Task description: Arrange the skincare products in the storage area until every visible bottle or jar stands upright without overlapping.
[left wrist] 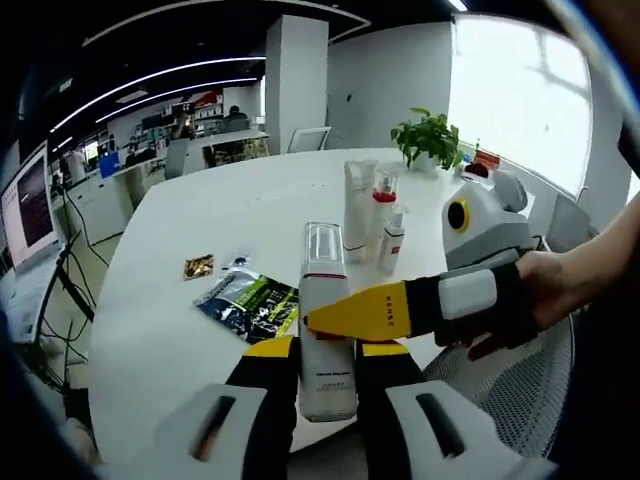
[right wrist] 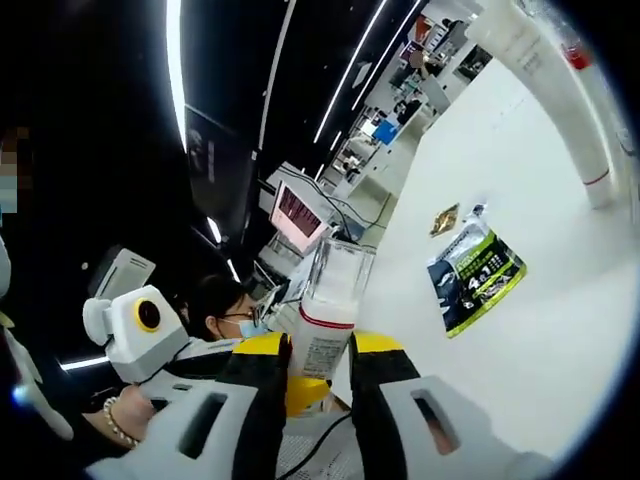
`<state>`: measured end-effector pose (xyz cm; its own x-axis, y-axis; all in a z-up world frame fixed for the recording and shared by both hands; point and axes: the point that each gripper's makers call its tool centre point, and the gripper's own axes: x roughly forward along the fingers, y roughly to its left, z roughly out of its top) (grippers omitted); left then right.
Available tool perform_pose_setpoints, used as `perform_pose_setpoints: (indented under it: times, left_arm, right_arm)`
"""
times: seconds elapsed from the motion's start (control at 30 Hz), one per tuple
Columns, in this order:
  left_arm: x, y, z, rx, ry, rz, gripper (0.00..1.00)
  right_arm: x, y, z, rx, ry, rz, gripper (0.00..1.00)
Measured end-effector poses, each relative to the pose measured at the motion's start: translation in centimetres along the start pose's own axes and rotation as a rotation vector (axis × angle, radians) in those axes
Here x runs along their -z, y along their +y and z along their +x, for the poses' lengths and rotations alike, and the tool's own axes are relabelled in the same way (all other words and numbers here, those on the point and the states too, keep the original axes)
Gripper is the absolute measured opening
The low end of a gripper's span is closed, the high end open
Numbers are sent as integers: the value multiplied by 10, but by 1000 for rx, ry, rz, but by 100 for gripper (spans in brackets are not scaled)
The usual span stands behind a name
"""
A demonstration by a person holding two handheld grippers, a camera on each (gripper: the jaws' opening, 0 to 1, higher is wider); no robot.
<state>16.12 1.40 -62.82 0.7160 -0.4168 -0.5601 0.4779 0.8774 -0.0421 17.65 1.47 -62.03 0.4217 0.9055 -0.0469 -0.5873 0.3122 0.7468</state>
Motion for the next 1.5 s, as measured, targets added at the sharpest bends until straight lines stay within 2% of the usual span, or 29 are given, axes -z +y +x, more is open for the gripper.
perform_pose_setpoints:
  times: [0.07, 0.27, 0.43, 0.6, 0.97, 1.03, 1.1, 1.2, 1.3, 1.4, 1.5]
  left_arm:
    - [1, -1, -1, 4, 3, 8, 17]
    - [2, -1, -2, 22, -4, -9, 18]
    - [2, -2, -4, 39, -14, 16, 22]
    - [-3, 0, -8, 69, -46, -15, 25]
    - [1, 6, -29, 137, -53, -27, 32]
    - [-6, -2, -36, 196, -72, -58, 34]
    - [-13, -1, -42, 209, -92, -48, 38]
    - [-22, -4, -49, 266, -116, -59, 43]
    - [-34, -5, -54, 332, -176, -131, 42]
    - [-35, 1, -53, 318, -173, -125, 42]
    - [-34, 0, -50, 323, -156, -102, 35]
  right_arm:
    - [0, 2, -1, 8, 0, -51, 24]
    - [0, 6, 0, -7, 7, -58, 21]
    - [-1, 12, 2, -25, 45, -130, 21]
    - [-8, 21, 3, -74, 82, -241, 20]
    - [-8, 24, 4, -160, 150, -333, 20]
    - [-5, 23, 2, -174, 179, -363, 20]
    - [-2, 21, 0, -191, 196, -365, 20]
    - [3, 24, -5, -239, 232, -375, 19]
    - [4, 29, -9, -277, 247, -378, 19]
    - [7, 34, -12, -311, 268, -390, 19]
    - [11, 36, -15, -337, 294, -413, 19]
